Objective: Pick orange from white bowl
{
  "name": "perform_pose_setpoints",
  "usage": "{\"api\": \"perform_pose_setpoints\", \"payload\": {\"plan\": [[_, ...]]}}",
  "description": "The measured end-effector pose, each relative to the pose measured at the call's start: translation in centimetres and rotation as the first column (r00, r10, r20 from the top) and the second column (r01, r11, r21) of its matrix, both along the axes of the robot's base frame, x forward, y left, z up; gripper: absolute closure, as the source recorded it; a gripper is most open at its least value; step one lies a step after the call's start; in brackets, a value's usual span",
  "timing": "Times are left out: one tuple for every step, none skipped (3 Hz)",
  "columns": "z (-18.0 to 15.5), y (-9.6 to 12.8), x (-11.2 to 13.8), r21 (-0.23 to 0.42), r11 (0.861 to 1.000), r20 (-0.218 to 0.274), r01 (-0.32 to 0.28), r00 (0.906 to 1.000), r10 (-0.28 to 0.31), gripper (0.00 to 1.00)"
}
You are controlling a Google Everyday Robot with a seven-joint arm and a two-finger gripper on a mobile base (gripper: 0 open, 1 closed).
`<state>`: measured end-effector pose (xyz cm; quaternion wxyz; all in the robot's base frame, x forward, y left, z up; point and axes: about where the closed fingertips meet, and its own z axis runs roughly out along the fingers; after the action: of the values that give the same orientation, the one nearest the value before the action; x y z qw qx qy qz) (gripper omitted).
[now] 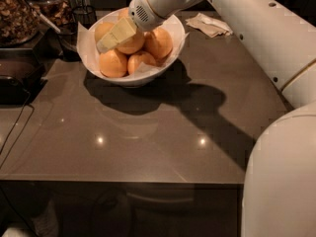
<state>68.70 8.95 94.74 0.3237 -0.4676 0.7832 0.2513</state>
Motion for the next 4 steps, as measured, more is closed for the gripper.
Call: {"api": "perform_pose_setpoints", "payload": {"plan": [[-0.65, 0.03, 0.40, -0.001, 1.000, 0.000, -0.011, 0.9999, 0.011, 0.00], [-1.51, -0.60, 0.67, -0.005, 1.000, 0.025, 0.007, 0.9997, -0.007, 0.19], [-1.62, -0.53, 0.72, -0.004, 1.000, 0.025, 0.008, 0.9997, -0.008, 0.42], [-1.62, -0.53, 0.71, -0.004, 1.000, 0.025, 0.008, 0.9997, -0.008, 0.66]]}}
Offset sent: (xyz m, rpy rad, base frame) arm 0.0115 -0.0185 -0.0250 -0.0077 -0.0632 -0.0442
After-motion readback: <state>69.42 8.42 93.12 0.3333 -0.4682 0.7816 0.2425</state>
